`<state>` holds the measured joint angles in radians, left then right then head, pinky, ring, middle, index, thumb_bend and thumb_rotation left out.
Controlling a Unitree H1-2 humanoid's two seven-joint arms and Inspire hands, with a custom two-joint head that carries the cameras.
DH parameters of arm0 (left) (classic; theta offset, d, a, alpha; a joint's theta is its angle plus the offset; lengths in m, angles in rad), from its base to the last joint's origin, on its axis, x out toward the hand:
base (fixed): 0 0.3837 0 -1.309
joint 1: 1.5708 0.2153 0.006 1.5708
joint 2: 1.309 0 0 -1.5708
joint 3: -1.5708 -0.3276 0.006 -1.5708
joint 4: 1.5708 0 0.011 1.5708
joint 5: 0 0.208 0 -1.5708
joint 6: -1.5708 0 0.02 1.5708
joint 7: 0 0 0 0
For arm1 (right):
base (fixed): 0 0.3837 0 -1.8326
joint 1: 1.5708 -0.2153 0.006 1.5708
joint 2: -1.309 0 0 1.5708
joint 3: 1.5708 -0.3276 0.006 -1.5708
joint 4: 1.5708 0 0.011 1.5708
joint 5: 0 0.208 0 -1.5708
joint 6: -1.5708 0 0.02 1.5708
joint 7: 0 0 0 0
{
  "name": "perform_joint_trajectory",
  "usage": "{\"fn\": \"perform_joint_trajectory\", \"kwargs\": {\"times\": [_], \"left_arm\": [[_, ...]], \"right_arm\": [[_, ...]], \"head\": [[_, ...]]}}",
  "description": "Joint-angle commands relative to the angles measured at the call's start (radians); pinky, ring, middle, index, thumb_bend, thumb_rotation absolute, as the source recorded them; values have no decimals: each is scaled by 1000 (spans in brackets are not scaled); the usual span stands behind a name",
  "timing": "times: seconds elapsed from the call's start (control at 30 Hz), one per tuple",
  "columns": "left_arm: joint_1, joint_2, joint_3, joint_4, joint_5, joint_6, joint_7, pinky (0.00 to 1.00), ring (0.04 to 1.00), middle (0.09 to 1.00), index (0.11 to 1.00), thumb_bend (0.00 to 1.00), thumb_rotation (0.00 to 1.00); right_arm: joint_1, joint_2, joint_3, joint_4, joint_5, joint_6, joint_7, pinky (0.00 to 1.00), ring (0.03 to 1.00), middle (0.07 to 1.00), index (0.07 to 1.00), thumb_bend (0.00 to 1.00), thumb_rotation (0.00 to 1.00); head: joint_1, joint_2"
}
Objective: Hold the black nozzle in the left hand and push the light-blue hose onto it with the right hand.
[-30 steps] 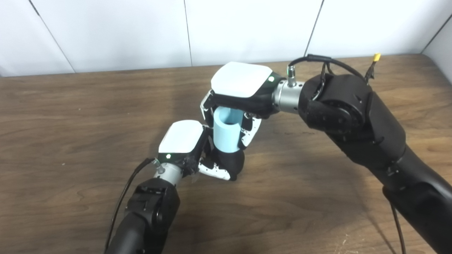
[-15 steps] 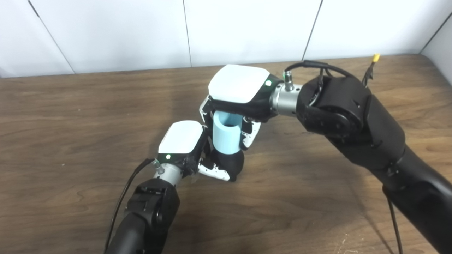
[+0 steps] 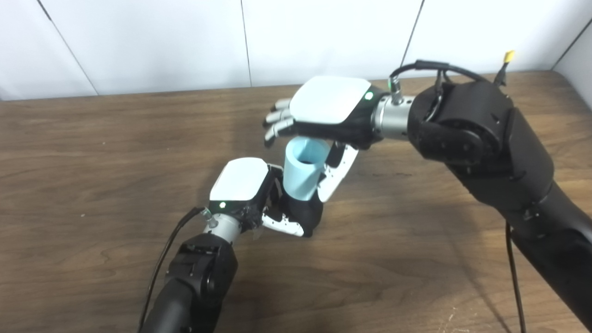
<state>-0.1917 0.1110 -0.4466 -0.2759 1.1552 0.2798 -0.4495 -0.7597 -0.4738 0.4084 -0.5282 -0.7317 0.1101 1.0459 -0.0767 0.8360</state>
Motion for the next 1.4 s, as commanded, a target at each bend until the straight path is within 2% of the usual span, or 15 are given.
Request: {"fn": "perform_joint_trajectory", "kwargs": {"times": [0.0, 0.13, 0.2, 0.37, 0.43, 0.5, 0.6, 0.7, 0.8, 0.93, 1.07, 1.37], "left_arm": [[-9, -7, -7, 3, -5, -7, -3, 369, 429, 470, 481, 505, 0], [-7, -8, -6, 1, -5, -6, -2, 369, 438, 476, 487, 505, 0], [-7, -7, -6, 3, -6, -9, 4, 373, 446, 482, 486, 505, 0], [-7, -11, -6, 6, -5, -7, 5, 375, 446, 484, 488, 505, 0], [-7, -14, -8, 4, 2, 0, -3, 374, 449, 487, 486, 505, 0], [-8, -15, -8, 6, 2, -2, 1, 384, 459, 498, 481, 504, 0], [-7, -16, -6, 13, -5, -7, 18, 386, 453, 499, 476, 504, 0], [-7, -16, -6, 16, -9, -8, 19, 388, 456, 497, 475, 504, 0], [-7, -19, -5, 17, -7, -4, 20, 396, 469, 498, 474, 504, 0], [-8, -13, -17, 32, 11, -25, 63, 377, 423, 474, 482, 505, 0], [-8, -21, -14, 26, -2, -7, 42, 412, 460, 516, 469, 502, 0], [-8, -24, -12, 21, -1, -5, 34, 414, 474, 517, 466, 502, 0]], "right_arm": [[-33, -3, -33, 2, -7, -21, -55, 858, 968, 933, 858, 849, 777], [-21, 0, -72, 1, 19, -23, -95, 847, 951, 918, 851, 827, 748], [-8, -1, -92, -8, 26, -36, -122, 849, 953, 920, 860, 810, 764], [78, 22, -145, -28, 55, -127, -280, 841, 940, 923, 915, 681, 710], [117, 29, -159, -30, 76, -164, -333, 841, 937, 931, 940, 645, 715], [153, 28, -166, -30, 88, -193, -362, 841, 926, 932, 942, 624, 777], [213, 18, -173, -39, 114, -209, -371, 879, 931, 942, 946, 612, 852], [269, 8, -163, -70, 115, -190, -335, 948, 978, 989, 984, 605, 942], [306, 16, -145, -86, 91, -189, -323, 975, 998, 999, 999, 614, 954], [352, 34, -135, -87, 48, -222, -353, 999, 1000, 1000, 1000, 628, 970], [387, 48, -124, -81, 2, -254, -378, 1000, 1000, 1000, 1000, 633, 990], [407, 40, -86, -62, -78, -304, -370, 1000, 1000, 1000, 1000, 641, 1000]], "head": [[0, -3], [-1, -3], [-1, -4], [3, -6], [5, -7], [5, -8], [10, -13], [11, -14], [8, -15], [16, -15], [12, -15], [14, -16]]}}
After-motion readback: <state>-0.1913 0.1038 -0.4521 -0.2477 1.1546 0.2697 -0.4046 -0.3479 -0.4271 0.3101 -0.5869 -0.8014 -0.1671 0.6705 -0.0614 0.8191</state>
